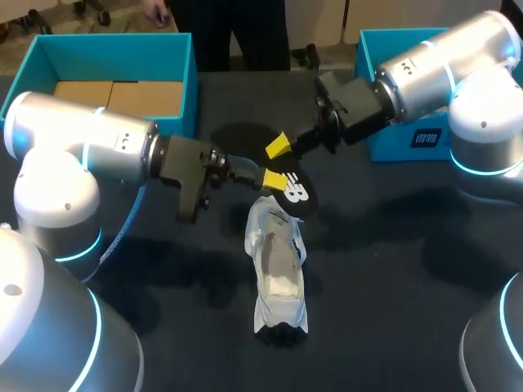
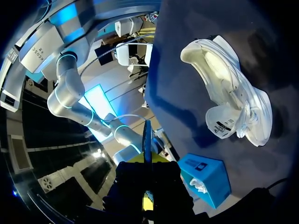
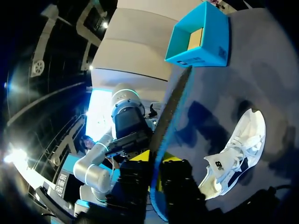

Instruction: Take the shoe out of the shoebox, open the shoe tongue, remove and reinsert the insole, then place the shoe into the shoebox

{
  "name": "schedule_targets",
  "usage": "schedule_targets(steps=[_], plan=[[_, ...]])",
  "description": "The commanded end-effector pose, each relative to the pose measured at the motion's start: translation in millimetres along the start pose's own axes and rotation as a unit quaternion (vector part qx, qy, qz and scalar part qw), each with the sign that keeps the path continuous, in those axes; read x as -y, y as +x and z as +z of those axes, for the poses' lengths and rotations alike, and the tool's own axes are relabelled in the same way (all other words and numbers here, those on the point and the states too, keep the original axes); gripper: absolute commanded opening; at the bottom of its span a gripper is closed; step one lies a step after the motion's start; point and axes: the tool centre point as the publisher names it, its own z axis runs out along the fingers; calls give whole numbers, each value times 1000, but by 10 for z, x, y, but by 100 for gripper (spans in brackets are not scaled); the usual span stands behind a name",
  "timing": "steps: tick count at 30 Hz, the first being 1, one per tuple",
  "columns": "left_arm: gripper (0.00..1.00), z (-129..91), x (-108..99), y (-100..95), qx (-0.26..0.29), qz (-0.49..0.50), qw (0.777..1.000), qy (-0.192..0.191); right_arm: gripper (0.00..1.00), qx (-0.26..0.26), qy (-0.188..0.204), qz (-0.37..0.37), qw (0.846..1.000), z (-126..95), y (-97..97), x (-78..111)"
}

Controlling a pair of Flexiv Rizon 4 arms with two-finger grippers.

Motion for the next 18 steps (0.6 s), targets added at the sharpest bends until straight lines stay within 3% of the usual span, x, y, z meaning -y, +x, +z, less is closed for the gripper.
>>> schedule_targets(steps=[1, 10, 11, 13, 14, 18], plan=[[0, 7, 16, 9, -2, 1, 1000, -2, 0, -4, -4, -4, 1000, 19, -5, 12], [0, -24, 22, 32, -2, -14, 1000, -3, 0, -5, -12, -11, 1000, -3, 20, 42], [13, -34, 22, 34, -3, -15, 1000, -3, 0, -5, -14, -11, 1000, -7, 20, 47], [81, -57, 25, 33, -1, -21, 1000, -2, 0, -6, -16, -11, 1000, -16, 19, 59], [98, -71, 24, 34, 0, -24, 1000, -2, 0, -6, -18, -11, 1000, -22, 17, 66], [100, -123, 22, 33, 6, -36, 999, -3, 0, -10, -24, -10, 1000, -42, -2, 96]])
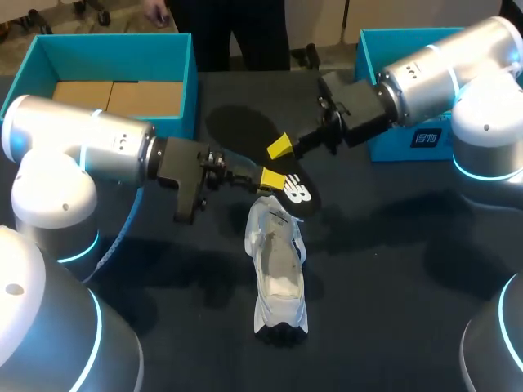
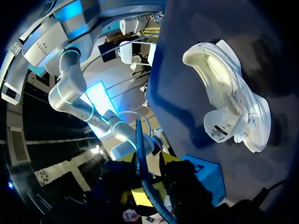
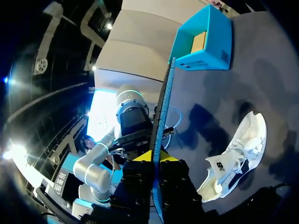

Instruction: Take the shoe out of the shoebox, open the shoe tongue, remove and reinsert the insole, then place the shoe into the shoebox

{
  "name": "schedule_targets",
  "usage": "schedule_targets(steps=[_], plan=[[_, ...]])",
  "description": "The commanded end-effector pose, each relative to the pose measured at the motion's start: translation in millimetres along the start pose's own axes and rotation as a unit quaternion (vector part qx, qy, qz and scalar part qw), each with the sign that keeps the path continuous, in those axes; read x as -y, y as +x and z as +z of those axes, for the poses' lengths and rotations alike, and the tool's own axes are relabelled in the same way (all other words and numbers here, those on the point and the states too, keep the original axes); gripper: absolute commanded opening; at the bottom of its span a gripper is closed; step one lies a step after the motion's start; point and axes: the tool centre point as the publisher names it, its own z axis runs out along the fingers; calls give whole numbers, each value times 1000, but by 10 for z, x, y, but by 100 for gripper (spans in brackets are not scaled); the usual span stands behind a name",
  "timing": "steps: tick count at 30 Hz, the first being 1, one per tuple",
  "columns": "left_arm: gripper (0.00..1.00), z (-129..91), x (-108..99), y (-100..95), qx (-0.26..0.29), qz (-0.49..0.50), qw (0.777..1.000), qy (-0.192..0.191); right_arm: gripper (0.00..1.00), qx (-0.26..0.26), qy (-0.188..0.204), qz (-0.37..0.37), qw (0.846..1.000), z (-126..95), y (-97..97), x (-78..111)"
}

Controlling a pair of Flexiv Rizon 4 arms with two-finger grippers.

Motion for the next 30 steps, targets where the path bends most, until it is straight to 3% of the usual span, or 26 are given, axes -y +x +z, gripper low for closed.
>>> schedule_targets(steps=[1, 11, 30], plan=[[100, -83, 17, -7, 2, -4, 1000, 2, 0, -4, -11, -1, 1000, -23, -22, 80], [100, -328, 5, 36, 4, -40, 999, -9, 0, -8, -38, -4, 999, -73, -84, 160], [100, -859, -213, 51, -30, -153, 987, -44, 0, -21, -90, 3, 996, -23, -308, 302]])
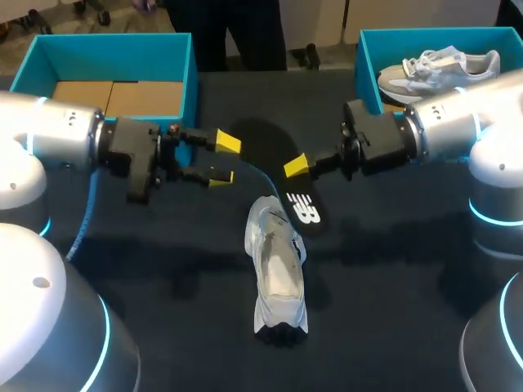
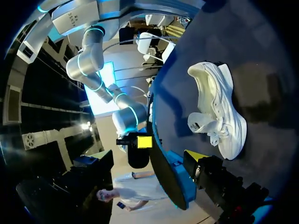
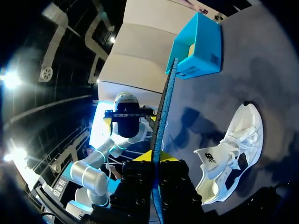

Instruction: Take the shoe out of the shoebox, open the shoe tongue, remove and reinsert the insole, then place the shoe into the shoebox

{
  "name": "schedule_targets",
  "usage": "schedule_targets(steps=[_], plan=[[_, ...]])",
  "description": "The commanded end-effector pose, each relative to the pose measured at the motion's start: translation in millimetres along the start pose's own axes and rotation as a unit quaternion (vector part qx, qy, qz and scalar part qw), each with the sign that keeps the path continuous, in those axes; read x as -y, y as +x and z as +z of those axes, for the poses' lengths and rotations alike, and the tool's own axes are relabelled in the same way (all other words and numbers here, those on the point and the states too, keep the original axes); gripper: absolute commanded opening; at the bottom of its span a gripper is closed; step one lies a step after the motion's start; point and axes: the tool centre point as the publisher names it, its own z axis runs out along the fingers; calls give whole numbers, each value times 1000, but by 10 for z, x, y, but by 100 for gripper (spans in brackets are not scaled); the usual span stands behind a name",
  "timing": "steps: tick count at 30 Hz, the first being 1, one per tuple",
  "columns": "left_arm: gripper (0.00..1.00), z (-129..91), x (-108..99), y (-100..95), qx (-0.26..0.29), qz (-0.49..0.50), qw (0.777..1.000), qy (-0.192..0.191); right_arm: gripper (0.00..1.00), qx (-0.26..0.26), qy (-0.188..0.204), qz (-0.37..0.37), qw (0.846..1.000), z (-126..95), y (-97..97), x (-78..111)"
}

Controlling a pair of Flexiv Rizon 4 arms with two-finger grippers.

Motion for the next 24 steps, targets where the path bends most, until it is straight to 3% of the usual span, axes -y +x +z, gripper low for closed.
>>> schedule_targets(steps=[1, 7, 18, 24], plan=[[100, -106, 15, -58, -16, -15, 1000, -2, 0, -3, -22, -2, 1000, 43, -45, 81], [100, -157, -19, -72, -43, -15, 999, 1, 0, -2, -46, 2, 999, 68, -77, 132], [100, -157, -19, -72, -43, -15, 999, 1, 0, -2, -46, 2, 999, 68, -77, 132], [100, -268, -198, -208, -117, -101, 988, -8, 0, -31, -88, 27, 995, 83, -206, 177]])
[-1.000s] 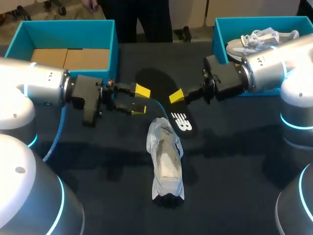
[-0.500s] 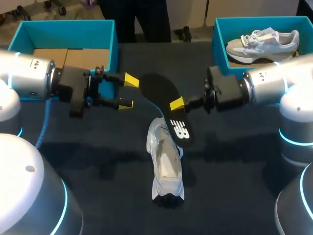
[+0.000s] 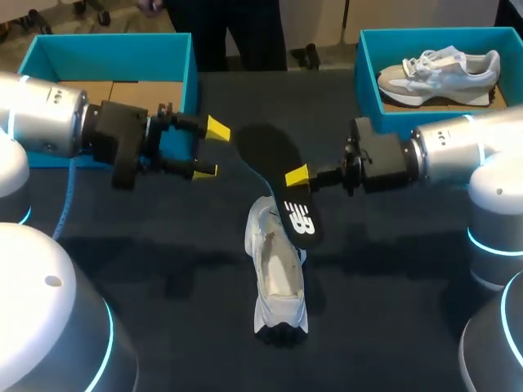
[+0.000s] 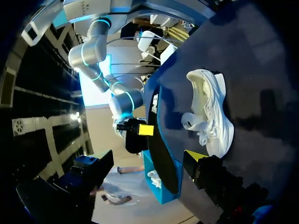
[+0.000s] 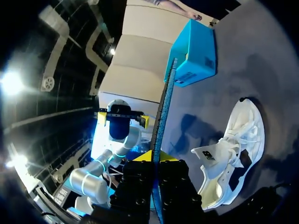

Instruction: Take the shoe out of the shoebox, open the shoe tongue, remove and reinsert the insole, then place the shoe into the shoebox

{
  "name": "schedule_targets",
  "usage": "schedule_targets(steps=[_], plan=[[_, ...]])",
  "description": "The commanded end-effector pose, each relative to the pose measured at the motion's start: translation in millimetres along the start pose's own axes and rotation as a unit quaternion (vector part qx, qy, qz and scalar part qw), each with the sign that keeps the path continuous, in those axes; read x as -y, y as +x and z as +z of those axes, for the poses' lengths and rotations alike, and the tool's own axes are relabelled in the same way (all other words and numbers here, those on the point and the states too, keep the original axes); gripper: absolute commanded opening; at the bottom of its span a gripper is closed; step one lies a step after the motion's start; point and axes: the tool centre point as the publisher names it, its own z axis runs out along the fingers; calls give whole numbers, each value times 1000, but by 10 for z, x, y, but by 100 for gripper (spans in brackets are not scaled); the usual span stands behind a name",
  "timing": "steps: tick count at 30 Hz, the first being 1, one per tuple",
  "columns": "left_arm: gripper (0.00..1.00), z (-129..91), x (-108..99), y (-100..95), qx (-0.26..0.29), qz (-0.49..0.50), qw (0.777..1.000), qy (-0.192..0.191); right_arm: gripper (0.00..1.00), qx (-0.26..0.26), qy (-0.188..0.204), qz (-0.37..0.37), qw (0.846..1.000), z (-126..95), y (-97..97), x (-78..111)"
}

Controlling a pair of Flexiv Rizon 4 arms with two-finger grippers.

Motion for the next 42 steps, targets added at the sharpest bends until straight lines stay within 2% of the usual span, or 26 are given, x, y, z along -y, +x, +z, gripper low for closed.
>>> schedule_targets(steps=[1, 3, 5, 7, 15, 19, 22, 23, 31, 35, 37, 42], plan=[[100, -103, -99, -167, -66, -49, 997, 9, 0, -20, -28, 3, 999, 46, -148, 126], [100, -170, -143, -206, -76, -67, 995, 21, 0, -21, -39, 9, 999, 53, -186, 159], [100, -203, -206, -245, -95, -81, 992, 13, 0, -23, -46, 15, 999, 63, -214, 187], [100, -245, -287, -293, -134, -73, 987, -39, 0, -21, -52, 18, 998, 76, -239, 203], [100, -226, -323, -297, -145, -90, 985, -39, 0, -21, -52, 18, 998, 76, -239, 203], [100, -260, -436, -410, -175, -141, 974, -7, 0, -21, -52, 18, 998, 76, -239, 203], [100, -266, -498, -478, -213, -176, 961, 1, 0, -21, -52, 18, 998, 76, -239, 203], [100, -260, -499, -500, -233, -181, 955, -7, 0, -21, -52, 18, 998, 76, -239, 203], [100, -145, -444, -654, -340, -212, 916, 2, 0, -21, -52, 18, 998, 76, -239, 203], [100, -34, -395, -633, -389, -222, 894, 27, 0, -21, -52, 18, 998, 76, -239, 203], [100, 16, -391, -606, -410, -230, 882, 26, 0, -21, -52, 18, 998, 76, -239, 203], [100, 106, -371, -559, -436, -252, 863, 39, 0, -21, -52, 18, 998, 76, -239, 203]])
